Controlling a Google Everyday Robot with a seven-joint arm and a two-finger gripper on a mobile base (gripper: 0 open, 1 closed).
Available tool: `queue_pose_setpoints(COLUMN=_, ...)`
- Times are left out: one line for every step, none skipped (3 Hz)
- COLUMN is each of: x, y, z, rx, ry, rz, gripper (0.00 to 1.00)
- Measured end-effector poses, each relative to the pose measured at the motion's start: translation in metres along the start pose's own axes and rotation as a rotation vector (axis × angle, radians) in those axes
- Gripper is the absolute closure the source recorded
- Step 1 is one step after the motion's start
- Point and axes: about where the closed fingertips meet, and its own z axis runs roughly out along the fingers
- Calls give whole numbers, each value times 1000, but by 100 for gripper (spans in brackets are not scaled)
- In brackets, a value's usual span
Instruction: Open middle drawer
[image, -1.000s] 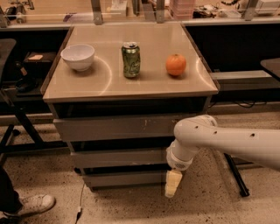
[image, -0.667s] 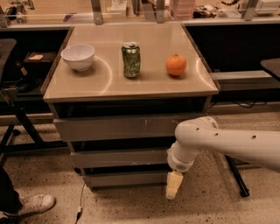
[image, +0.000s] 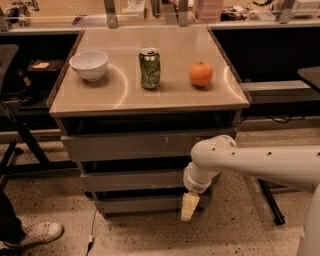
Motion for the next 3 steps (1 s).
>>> queue_pose_setpoints(x=-2, y=-23, z=13, rx=33, ry=5, rz=1, gripper=0)
queue_pose_setpoints(x=0, y=-41, z=30, rx=57, ry=8, rz=29, gripper=0)
queue_pose_setpoints(x=0, y=-54, z=43, rx=74, ry=6, rz=52, gripper=0)
